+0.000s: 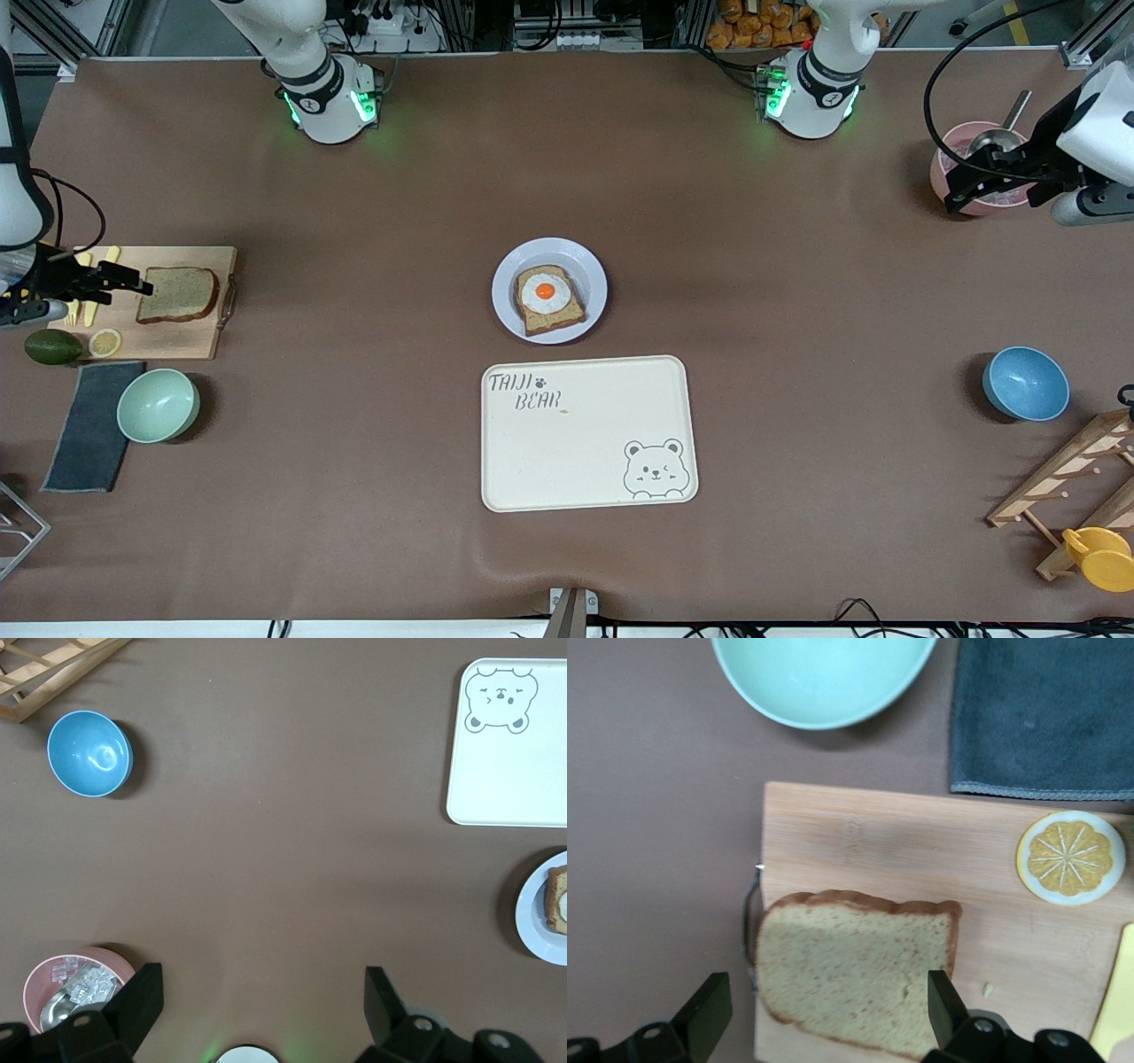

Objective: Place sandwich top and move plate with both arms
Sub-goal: 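Grasp the bread slice edge with the right gripper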

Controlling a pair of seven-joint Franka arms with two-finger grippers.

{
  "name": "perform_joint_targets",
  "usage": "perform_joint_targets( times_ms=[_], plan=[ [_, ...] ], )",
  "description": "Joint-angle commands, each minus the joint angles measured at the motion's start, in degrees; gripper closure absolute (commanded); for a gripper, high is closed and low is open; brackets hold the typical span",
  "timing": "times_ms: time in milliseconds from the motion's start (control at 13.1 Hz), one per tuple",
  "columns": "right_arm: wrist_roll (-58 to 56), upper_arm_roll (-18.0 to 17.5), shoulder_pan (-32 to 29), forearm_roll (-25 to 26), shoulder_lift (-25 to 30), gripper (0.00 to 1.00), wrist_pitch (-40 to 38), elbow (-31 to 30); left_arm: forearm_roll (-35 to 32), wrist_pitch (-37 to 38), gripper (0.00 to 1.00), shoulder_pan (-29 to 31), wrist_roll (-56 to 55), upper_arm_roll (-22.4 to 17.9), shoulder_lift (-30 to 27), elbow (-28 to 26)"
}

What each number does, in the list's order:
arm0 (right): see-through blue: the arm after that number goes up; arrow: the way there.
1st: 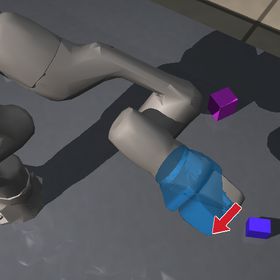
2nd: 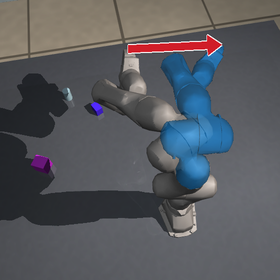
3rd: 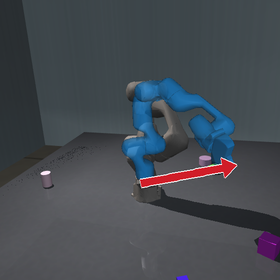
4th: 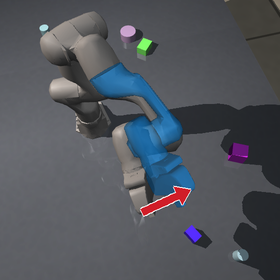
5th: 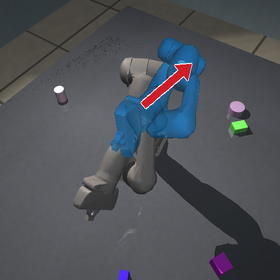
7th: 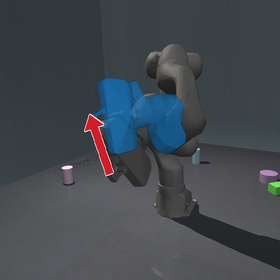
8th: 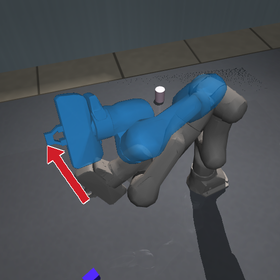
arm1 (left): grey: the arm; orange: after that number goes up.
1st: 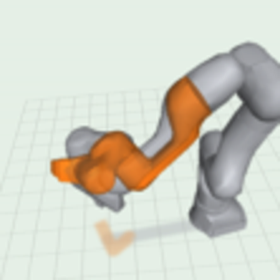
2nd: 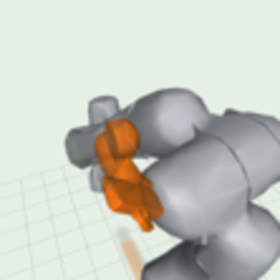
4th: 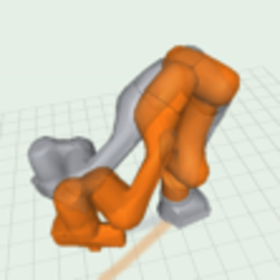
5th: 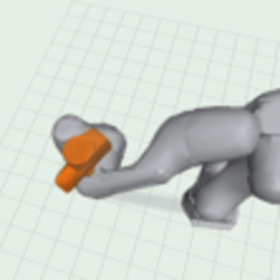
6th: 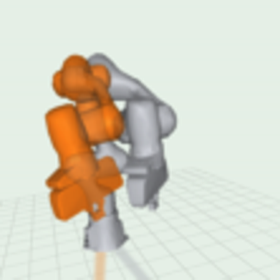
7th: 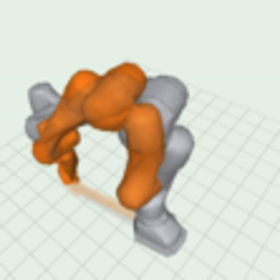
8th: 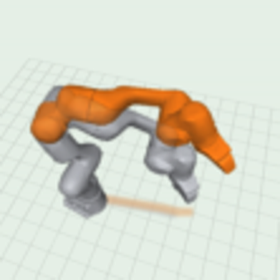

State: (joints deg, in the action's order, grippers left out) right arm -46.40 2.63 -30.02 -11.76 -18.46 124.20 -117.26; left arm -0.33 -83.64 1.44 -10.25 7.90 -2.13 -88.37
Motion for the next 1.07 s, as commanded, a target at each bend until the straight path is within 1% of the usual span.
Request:
perform_joint_targets(
  times_ms=[0, 76, 153, 382, 534, 687, 763, 839, 916, 992],
  plan=[
    [-4.9, -1.0, -2.3, -3.0, -2.5, 0.06, 0.5, 1.2, 0.9, 1.1, 0.0, 0.1, -0.3, 0.4, 0.0, 0.9],
    [-5.9, -1.0, -2.4, -3.0, -3.6, 0.07, 0.5, 2.4, 0.9, 1.1, 0.0, 0.1, -0.2, 0.4, 0.0, 0.9],
    [-6.2, -0.9, -2.5, -3.0, -4.6, 0.1, 0.5, 3.3, 0.9, 1.1, 0.0, 0.2, -0.2, 0.7, 0.0, 1.0],
    [-7.3, -1.0, -5.3, -3.4, -7.1, 0.2, 0.6, 4.3, 0.9, 1.1, 0.0, 0.2, -0.1, 0.8, 0.1, 0.9],
    [-8.1, -1.0, -5.9, -4.7, -8.0, 0.2, 0.5, 4.8, 0.9, 1.1, 0.0, 0.3, -0.1, 0.8, 0.2, 0.9],
    [-8.3, -1.0, -6.5, -4.8, -8.5, 0.21, 0.4, 5.2, 0.9, 1.0, 0.0, 0.2, -0.1, 0.8, 0.5, 0.9],
    [-8.3, -1.0, -6.7, -4.8, -8.7, 0.28, 0.4, 5.2, 0.9, 1.0, 0.0, 0.2, -0.1, 0.8, 0.5, 1.0],
    [-8.3, -1.0, -6.7, -4.9, -9.4, 0.28, 0.4, 5.2, 0.9, 1.0, 0.0, 0.2, -0.1, 0.9, 0.5, 1.0],
    [-8.4, -1.0, -6.9, -5.2, -10.0, 0.32, 0.5, 5.3, 0.9, 1.0, 0.0, 0.3, 0.1, 0.8, 0.5, 0.9],
    [-8.7, -1.0, -7.0, -5.2, -10.4, 0.33, 0.5, 5.3, 0.9, 1.0, 0.0, 0.4, 0.1, 0.8, 0.5, 0.9]
  ],
)
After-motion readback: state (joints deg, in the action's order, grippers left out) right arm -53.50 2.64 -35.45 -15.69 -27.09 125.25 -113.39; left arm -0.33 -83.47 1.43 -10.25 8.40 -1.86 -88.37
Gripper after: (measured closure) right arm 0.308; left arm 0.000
